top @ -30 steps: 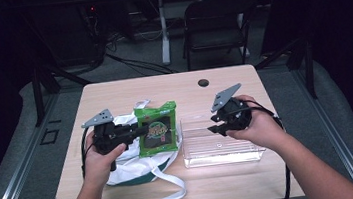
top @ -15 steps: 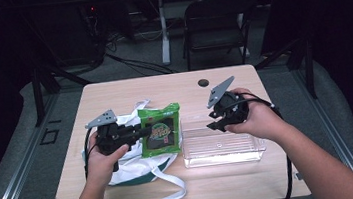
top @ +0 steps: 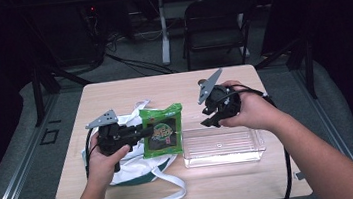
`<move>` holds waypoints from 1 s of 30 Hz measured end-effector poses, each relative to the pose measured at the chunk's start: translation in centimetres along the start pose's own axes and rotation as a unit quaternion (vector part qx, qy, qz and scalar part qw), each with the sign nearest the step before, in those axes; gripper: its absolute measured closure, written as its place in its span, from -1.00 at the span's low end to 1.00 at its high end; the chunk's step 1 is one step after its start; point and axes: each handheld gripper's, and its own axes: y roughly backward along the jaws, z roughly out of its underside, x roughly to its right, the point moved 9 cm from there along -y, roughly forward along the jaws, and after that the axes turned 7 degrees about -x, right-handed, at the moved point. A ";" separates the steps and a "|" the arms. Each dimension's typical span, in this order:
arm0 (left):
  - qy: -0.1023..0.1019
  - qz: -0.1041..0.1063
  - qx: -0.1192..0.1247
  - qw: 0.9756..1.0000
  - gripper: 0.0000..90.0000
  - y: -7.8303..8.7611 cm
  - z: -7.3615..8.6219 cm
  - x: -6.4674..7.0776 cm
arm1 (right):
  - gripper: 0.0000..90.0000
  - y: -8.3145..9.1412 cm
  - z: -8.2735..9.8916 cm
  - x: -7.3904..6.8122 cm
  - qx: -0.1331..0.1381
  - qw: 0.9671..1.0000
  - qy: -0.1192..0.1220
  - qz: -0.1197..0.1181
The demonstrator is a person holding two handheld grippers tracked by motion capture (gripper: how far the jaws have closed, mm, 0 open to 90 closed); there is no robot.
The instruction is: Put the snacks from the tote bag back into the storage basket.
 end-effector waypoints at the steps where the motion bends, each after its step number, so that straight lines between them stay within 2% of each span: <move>1: 0.000 0.002 0.000 1.000 0.62 0.0 0.0 0.0 | 0.35 0.1 -0.2 0.0 0.001 1.000 0.001 -0.001; 19: -0.006 0.019 -0.011 1.000 0.62 -1.0 0.2 1.0 | 0.18 1.8 -3.2 0.1 -0.008 0.999 0.042 0.003; 23: -0.008 0.021 -0.015 1.000 0.62 -1.4 0.4 1.2 | 0.17 1.8 -3.8 -0.1 0.002 0.999 0.044 -0.004; 25: -0.009 0.021 -0.018 1.000 0.62 -1.5 0.4 1.2 | 0.17 1.8 -3.9 0.0 -0.006 0.999 0.049 -0.001; 30: -0.010 0.023 -0.019 1.000 0.62 -1.7 0.5 1.3 | 0.17 1.6 -4.2 0.1 -0.006 0.999 0.050 -0.003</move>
